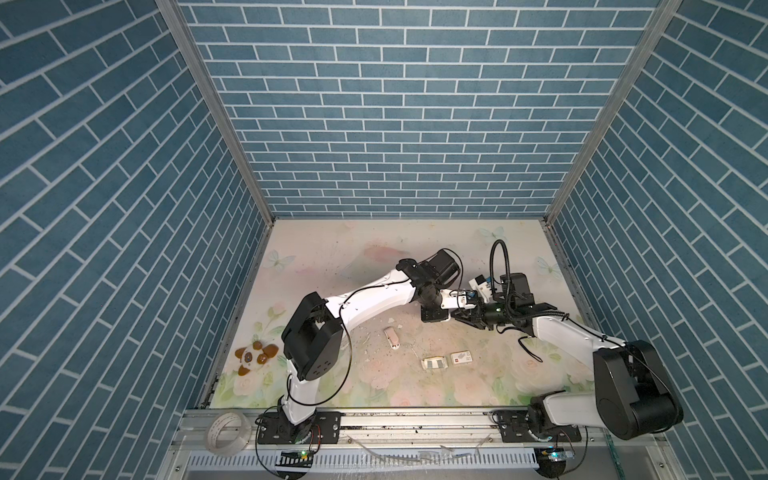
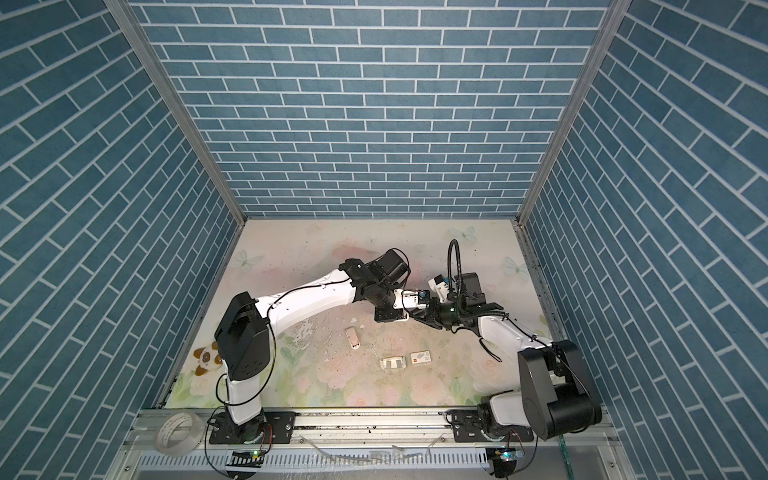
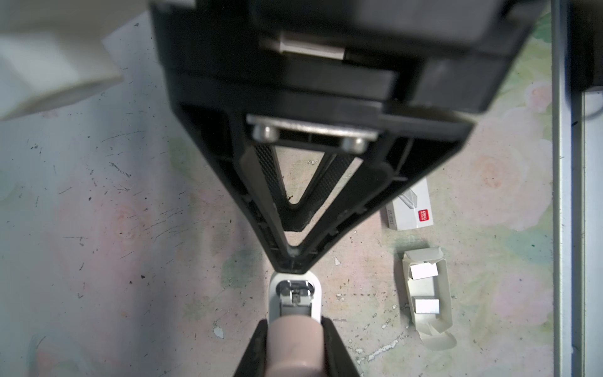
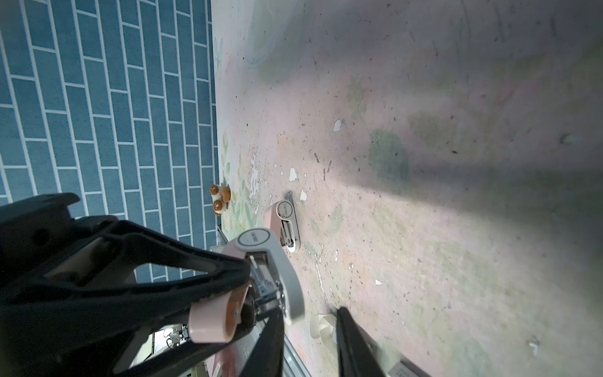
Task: Load the staples into the stapler
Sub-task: 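Reach the right gripper to the stapler top while the left gripper holds it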
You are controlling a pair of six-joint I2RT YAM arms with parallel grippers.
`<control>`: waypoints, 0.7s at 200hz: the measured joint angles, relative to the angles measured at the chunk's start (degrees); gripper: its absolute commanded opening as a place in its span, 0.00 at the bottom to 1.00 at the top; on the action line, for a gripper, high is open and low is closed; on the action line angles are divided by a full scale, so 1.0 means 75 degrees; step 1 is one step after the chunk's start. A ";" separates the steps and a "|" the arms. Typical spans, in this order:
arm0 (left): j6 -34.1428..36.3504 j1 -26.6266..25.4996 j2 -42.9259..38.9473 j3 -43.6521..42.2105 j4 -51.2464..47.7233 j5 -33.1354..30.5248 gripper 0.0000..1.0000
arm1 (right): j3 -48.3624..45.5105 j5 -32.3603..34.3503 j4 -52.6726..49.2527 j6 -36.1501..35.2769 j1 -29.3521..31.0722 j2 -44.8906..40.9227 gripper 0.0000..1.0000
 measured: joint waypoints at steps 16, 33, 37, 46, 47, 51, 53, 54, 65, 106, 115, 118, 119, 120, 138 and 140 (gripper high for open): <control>-0.0003 -0.0006 0.0000 0.0000 0.0000 0.0000 0.02 | 0.0000 0.0009 0.0009 0.0000 0.0032 0.0000 0.27; -0.0035 -0.0017 0.0000 0.0000 0.0017 0.0009 0.01 | 0.0000 0.0032 0.0044 0.0000 0.0073 0.0012 0.25; -0.0050 -0.0020 0.0000 0.0000 0.0020 0.0009 0.02 | 0.0000 0.0035 0.0047 0.0000 0.0079 0.0015 0.25; -0.0067 -0.0026 0.0000 0.0000 0.0023 0.0012 0.01 | 0.0000 0.0047 0.0052 0.0000 0.0087 0.0017 0.24; -0.0073 -0.0026 0.0000 0.0000 0.0023 0.0012 0.01 | 0.0000 0.0047 0.0052 0.0000 0.0087 0.0017 0.24; -0.0082 -0.0026 0.0000 0.0000 0.0026 0.0015 0.01 | 0.0000 0.0052 0.0052 0.0000 0.0090 0.0017 0.24; -0.0082 -0.0026 0.0000 0.0000 0.0029 0.0017 0.01 | 0.0000 0.0055 0.0055 0.0000 0.0090 0.0020 0.24; -0.0085 -0.0029 0.0000 0.0000 0.0029 0.0017 0.01 | 0.0000 0.0058 0.0055 0.0000 0.0090 0.0020 0.24; -0.0105 -0.0029 0.0000 0.0000 0.0050 0.0035 0.00 | 0.0000 0.0064 0.0055 0.0000 0.0093 0.0026 0.23; -0.0216 -0.0029 -0.0017 0.0000 0.0131 0.0047 0.00 | -0.0003 0.0090 0.0079 0.0000 0.0149 0.0073 0.21; -0.0256 -0.0029 -0.0041 0.0003 0.0146 0.0055 0.00 | -0.0003 0.0096 0.0108 0.0000 0.0160 0.0111 0.21; -0.0262 -0.0029 -0.0047 0.0000 0.0152 0.0055 0.00 | -0.0003 0.0099 0.0114 0.0000 0.0166 0.0119 0.21; -0.0277 -0.0029 -0.0050 0.0003 0.0152 0.0055 0.00 | -0.0003 0.0099 0.0117 0.0000 0.0166 0.0125 0.21; -0.0277 -0.0029 -0.0052 0.0003 0.0152 0.0058 0.00 | -0.0003 0.0099 0.0119 0.0000 0.0169 0.0128 0.21; -0.0341 -0.0029 -0.0102 0.0003 0.0166 0.0067 0.00 | -0.0015 0.0102 0.0181 0.0000 0.0184 0.0178 0.20; -0.0347 -0.0029 -0.0111 0.0003 0.0169 0.0067 0.00 | -0.0017 0.0102 0.0195 0.0000 0.0187 0.0184 0.20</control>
